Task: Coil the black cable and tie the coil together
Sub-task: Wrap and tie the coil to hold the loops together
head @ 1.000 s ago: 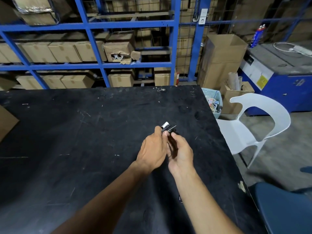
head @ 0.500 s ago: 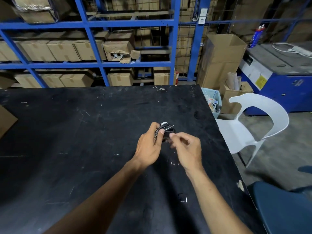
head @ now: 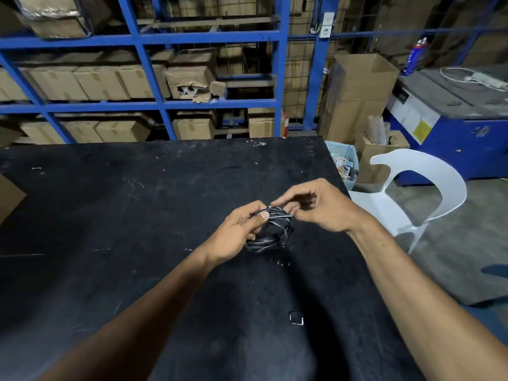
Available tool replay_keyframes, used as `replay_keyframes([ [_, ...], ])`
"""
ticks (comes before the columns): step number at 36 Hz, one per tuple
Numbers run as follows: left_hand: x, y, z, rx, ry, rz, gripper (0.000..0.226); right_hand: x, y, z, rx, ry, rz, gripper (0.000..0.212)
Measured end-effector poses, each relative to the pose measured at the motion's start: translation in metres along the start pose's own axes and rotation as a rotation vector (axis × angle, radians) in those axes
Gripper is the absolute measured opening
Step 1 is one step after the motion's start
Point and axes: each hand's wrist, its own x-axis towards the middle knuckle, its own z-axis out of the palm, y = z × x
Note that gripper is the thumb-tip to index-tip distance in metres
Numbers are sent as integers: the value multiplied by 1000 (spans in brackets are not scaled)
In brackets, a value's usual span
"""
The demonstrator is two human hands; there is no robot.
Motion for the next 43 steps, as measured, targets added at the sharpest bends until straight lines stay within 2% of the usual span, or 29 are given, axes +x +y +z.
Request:
replay_keyframes([
  [8,0,0,1,-193,-55,-49,16,7,-1,-5,24,-18,1,19],
  [16,3,5,4,-552,-80,-126,6,7,2,-4,208,-51,-25,32],
  [19,4,5,1,-622,-127,-162,18,8,2,-3,231,-25,-36,31],
  [22,6,8,0,-583,-143,-136,29,7,4,1,314,24,-25,29],
  [29,8,16,3,-448,-115,-69,8,0,12,12,754,41,158,25],
  [32,10,14,5,-428,-114,-66,12,-1,14,17,877,40,221,23],
  [33,10,13,5,-428,-114,-65,12,-1,15,18,896,24,222,21],
  [36,12,12,5,-446,-102,-74,13,-2,16,21,910,3,238,35],
  [39,12,10,7,-446,-79,-69,17,1,14,26,902,81,259,14],
  [43,12,11,8,-299,-56,-14,10,8,4,37,875,218,416,12],
])
